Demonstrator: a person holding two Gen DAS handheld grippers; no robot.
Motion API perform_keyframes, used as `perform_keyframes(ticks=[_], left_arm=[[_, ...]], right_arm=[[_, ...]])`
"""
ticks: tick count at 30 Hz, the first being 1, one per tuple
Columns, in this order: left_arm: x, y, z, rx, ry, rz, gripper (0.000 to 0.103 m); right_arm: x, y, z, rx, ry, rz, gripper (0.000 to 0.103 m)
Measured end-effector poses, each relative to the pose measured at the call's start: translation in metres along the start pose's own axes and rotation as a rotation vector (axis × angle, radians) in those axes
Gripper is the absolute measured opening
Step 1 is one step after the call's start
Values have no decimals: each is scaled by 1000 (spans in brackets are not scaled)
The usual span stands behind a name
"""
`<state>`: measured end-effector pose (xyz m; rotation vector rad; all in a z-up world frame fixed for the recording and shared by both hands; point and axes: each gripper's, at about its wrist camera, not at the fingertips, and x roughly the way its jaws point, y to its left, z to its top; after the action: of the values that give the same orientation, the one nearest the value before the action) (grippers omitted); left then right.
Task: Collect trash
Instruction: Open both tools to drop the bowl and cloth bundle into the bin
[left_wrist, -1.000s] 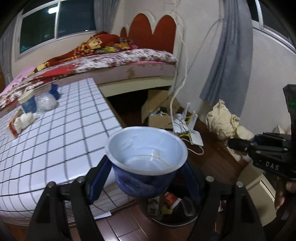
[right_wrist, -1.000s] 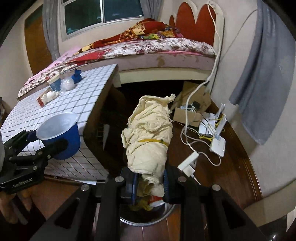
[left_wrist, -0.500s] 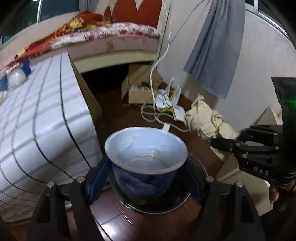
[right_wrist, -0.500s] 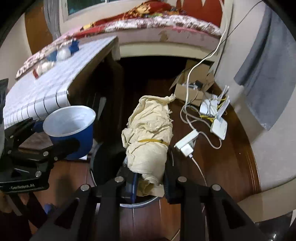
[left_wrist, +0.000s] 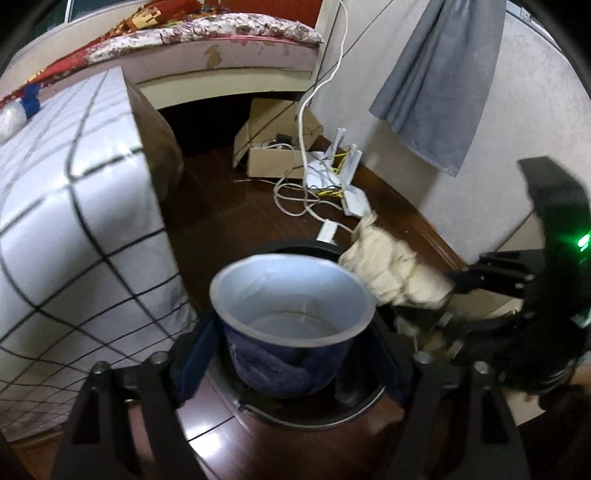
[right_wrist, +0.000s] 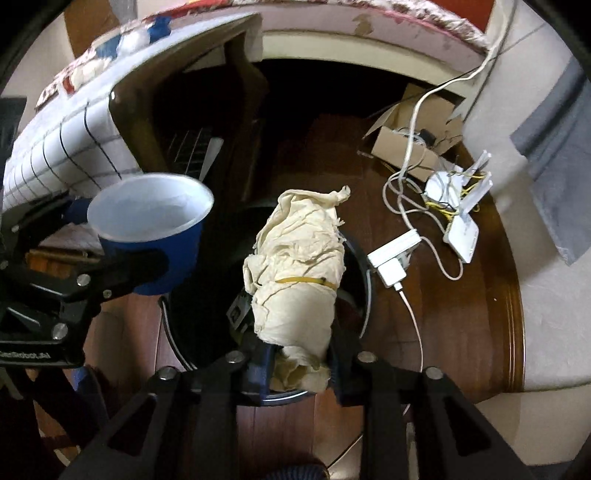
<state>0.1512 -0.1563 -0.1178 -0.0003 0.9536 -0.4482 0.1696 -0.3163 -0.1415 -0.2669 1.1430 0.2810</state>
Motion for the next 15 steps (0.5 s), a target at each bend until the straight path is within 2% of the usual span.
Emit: perform_keyframes(ticks=[1,2,5,8,15], left_arm=[[4,1,2,3,4,23,102],[5,3,2,3,1,44,102],[5,8,-1,4,-3,73,102],[3,10,-4,22,-15,112,102],[-4,19,-7,12,-30,147,102]], right_arm=[[4,-2,-3,-8,10,-29,91],[9,-3,-5,-14,23,-53,97],[16,-10,-7,1,62,-88,97],[14,-11,-7,6,63,-108,102],[8,1,-3,-34,45,-120,102]])
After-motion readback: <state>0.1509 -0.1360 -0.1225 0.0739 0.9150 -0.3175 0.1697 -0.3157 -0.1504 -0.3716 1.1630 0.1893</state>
